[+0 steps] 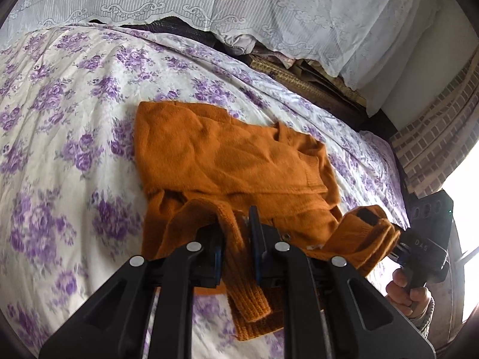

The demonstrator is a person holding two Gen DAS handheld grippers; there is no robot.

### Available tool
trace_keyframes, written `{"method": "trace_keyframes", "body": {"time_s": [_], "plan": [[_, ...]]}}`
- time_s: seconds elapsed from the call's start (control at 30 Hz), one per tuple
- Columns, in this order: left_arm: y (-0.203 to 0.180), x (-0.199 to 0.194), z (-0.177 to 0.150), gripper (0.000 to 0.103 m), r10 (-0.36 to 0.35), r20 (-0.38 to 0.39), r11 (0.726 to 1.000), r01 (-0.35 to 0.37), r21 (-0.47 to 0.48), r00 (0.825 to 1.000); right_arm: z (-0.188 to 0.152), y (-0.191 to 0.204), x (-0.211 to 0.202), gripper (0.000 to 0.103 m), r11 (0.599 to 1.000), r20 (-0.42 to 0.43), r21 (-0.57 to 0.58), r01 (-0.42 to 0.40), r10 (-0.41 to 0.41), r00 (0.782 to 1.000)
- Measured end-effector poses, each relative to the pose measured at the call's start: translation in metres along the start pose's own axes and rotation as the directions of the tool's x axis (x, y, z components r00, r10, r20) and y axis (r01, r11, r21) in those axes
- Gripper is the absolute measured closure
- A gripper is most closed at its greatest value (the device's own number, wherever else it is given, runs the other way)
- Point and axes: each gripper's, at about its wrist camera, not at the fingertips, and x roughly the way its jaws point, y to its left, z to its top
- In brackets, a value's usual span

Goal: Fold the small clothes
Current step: 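Lift the hem with both tools and fold it toward the collar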

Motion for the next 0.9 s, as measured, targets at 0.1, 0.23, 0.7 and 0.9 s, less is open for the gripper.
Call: {"method": "trace_keyframes", "body": {"time_s": [0.1,0.23,0.7,0.9], "plan": [[0.005,0.008,0.007,0.089,0.004,-0.004,1.0,-0.004,-0.005,1.0,0.011,-0.003,0.006,0.092,1.0,0.014,0.01,-0.005,0.005,1.0],[0.011,0.02,0.02,0.089,0.012,-0.009,1.0,-0.012,-0.01,1.0,0.025,-0.01,0.016,0.092,0.999,0.027,0.033,-0.011,0.01,1.0],[0.023,0.055,0.062,0.089,0.023,-0.004,1.0,-0.023,-0.016,1.0,0.061,-0.04,0.065,0.092,0.996,0.0,0.09,0.021,-0.021,1.0],[0.042,0.073,0.072,0.086,0.028,-0.021,0.997,-0.03,-0.076,0.999,0.071,-0.046,0.081,0.086,0.994,0.0,0.108,0.027,-0.027,1.0]]}}
